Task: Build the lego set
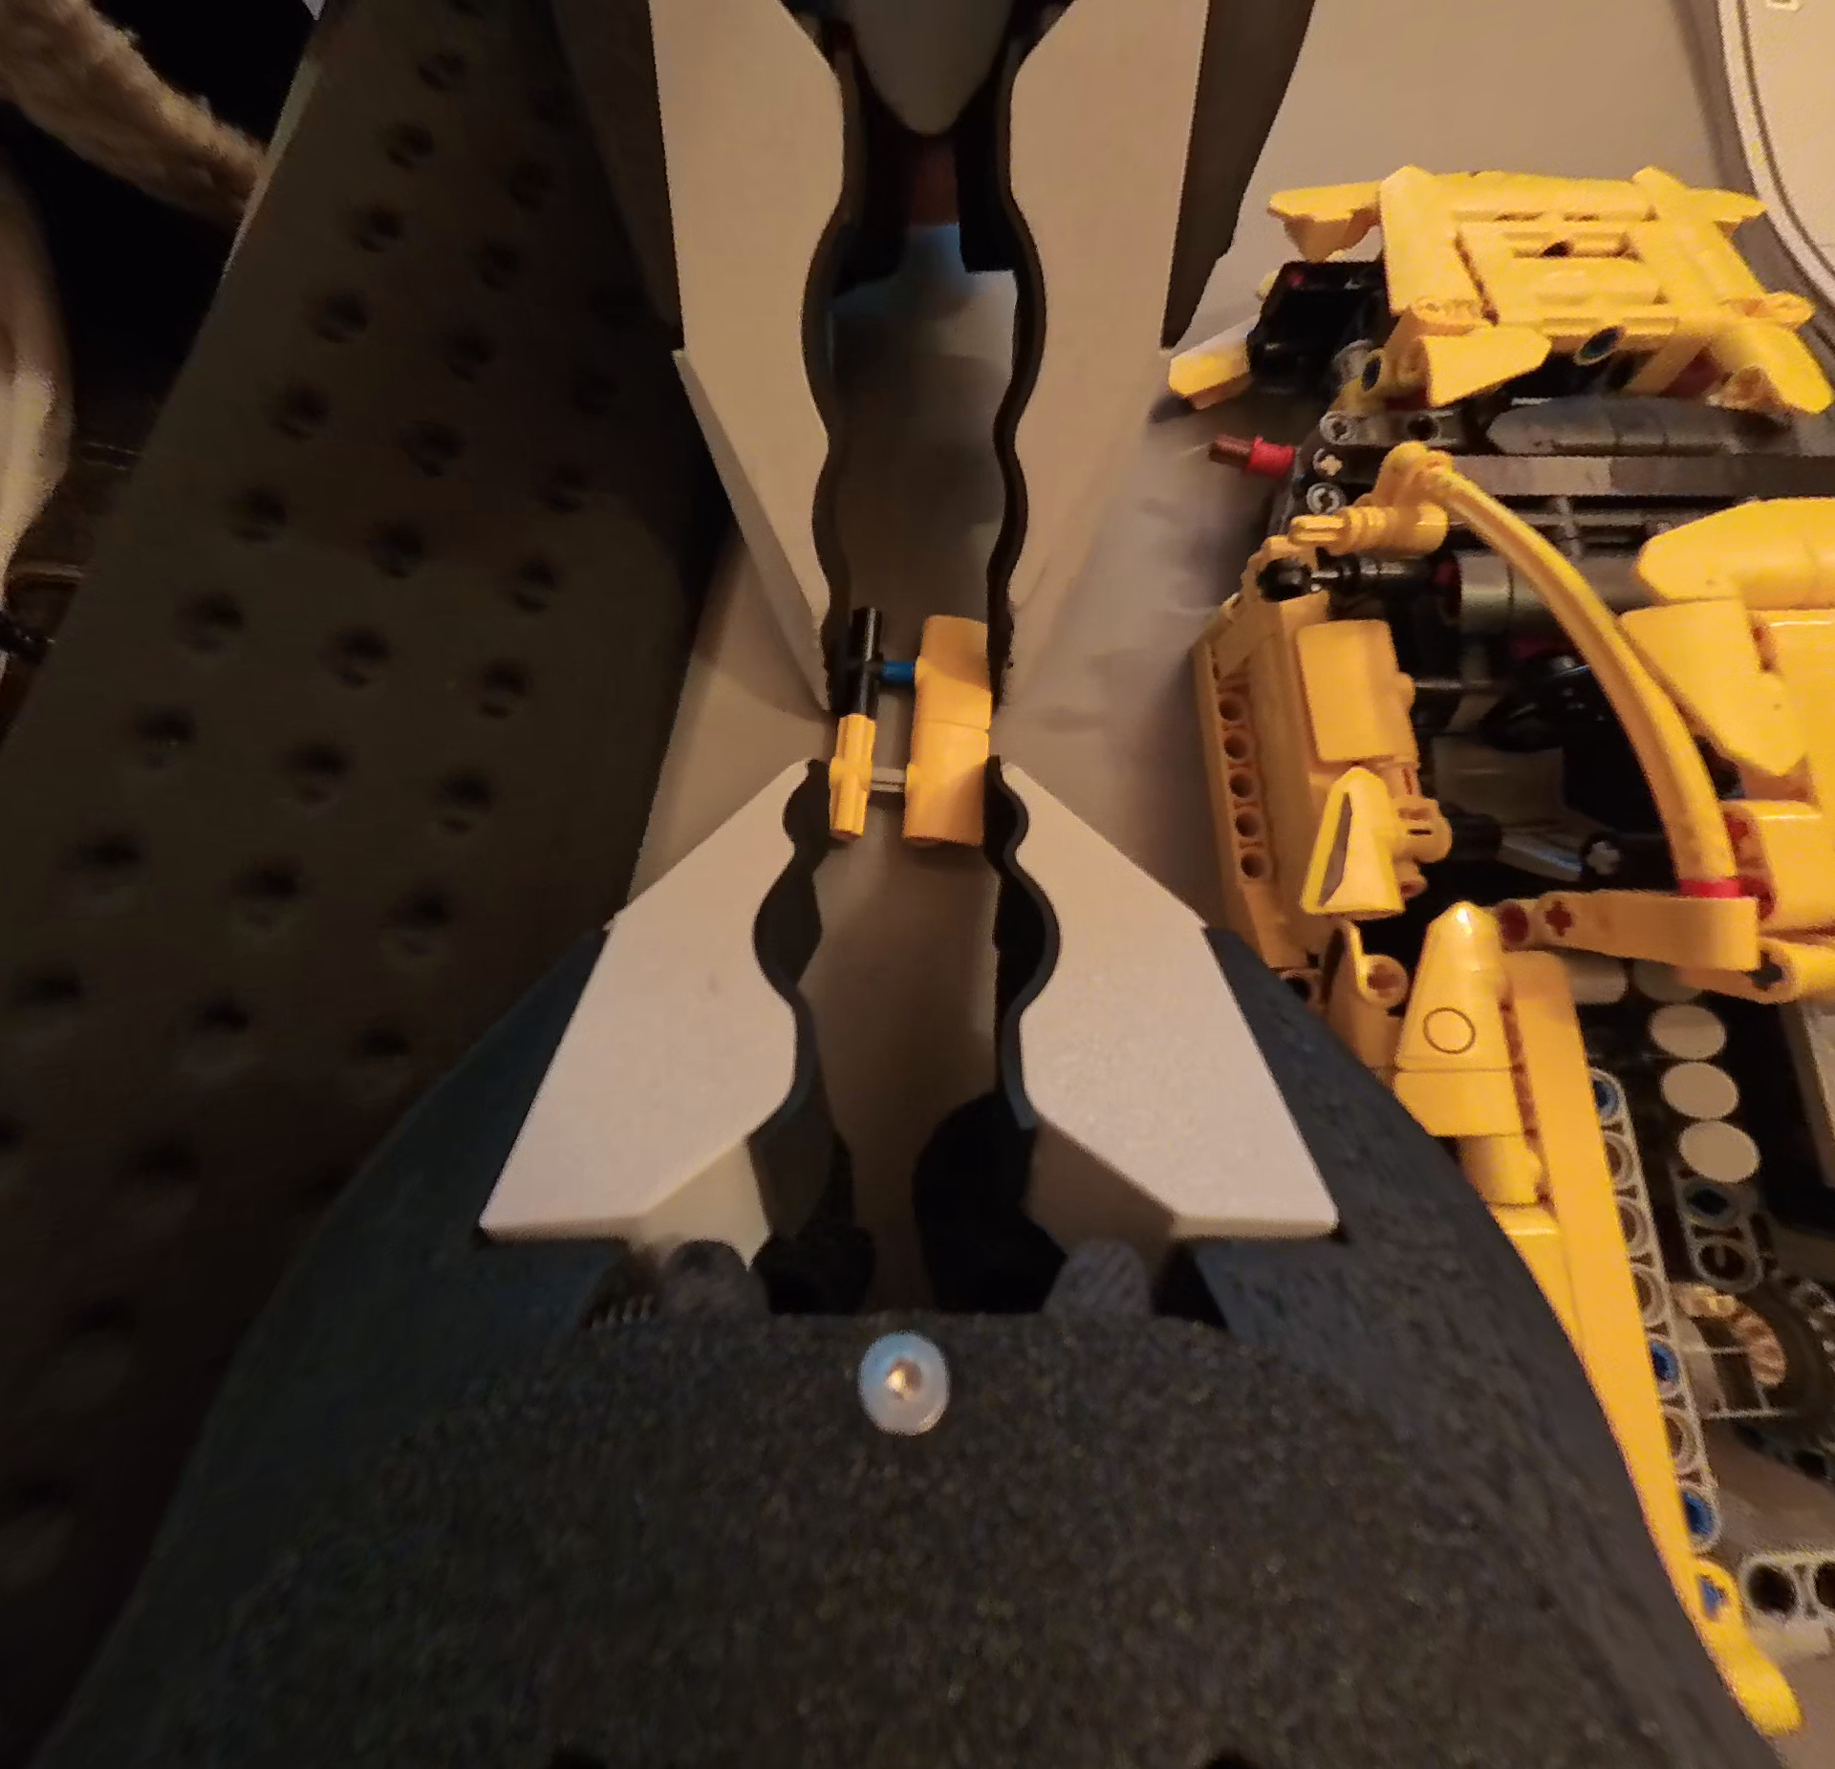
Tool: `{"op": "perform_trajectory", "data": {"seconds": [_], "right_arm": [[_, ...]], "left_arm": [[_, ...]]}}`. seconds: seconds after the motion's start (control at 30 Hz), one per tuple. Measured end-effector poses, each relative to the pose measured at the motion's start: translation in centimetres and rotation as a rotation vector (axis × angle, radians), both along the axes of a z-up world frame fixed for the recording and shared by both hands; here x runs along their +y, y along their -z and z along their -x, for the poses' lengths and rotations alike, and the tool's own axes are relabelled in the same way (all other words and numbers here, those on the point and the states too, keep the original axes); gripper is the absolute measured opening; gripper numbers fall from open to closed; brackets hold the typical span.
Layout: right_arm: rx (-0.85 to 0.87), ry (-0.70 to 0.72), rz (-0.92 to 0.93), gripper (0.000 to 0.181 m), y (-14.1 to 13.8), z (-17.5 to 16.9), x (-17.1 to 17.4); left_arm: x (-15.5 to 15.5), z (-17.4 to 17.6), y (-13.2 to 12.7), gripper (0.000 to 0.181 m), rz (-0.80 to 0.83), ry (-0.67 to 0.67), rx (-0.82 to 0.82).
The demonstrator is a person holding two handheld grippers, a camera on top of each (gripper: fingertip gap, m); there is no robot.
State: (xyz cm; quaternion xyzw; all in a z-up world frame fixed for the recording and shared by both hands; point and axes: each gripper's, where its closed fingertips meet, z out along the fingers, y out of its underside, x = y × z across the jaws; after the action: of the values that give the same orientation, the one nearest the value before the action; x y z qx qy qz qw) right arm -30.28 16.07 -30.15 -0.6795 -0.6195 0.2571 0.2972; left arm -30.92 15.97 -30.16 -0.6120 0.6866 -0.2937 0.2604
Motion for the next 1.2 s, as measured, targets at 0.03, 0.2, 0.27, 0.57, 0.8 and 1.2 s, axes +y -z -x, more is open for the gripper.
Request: {"op": "perform_trajectory", "data": {"seconds": [0.03, 0.2, 0.27, 0.57, 0.8, 1.2], "right_arm": [[0.022, 0.007, 0.004, 0.031, -0.3, 0.0, 0.1], [0.292, 0.089, -0.008, 0.032, -5.7, 0.0, 1.6], [0.423, 0.136, -0.022, 0.039, -7.8, 0.0, 2.3], [0.732, 0.174, 0.200, 0.055, -11.7, 1.8, 3.0], [0.724, 0.157, 0.251, 0.035, -11.4, 2.1, 2.7], [0.889, 0.005, 0.319, 0.035, -15.0, 1.3, 0.6]], "left_arm": [[0.1, 0.0, -0.2, 0.030, 0.010, -0.011, -0.009], [1.3, -0.1, -4.7, 0.030, 0.185, -0.103, -0.244], [1.9, -0.1, -6.7, 0.030, 0.267, -0.141, -0.347], [2.9, 0.4, -10.8, 0.030, 0.509, -0.193, -0.574], [1.9, -0.1, -10.7, 0.031, 0.511, -0.169, -0.566], [0.2, 0.6, -13.3, 0.042, 1.006, -0.031, -0.673]]}}
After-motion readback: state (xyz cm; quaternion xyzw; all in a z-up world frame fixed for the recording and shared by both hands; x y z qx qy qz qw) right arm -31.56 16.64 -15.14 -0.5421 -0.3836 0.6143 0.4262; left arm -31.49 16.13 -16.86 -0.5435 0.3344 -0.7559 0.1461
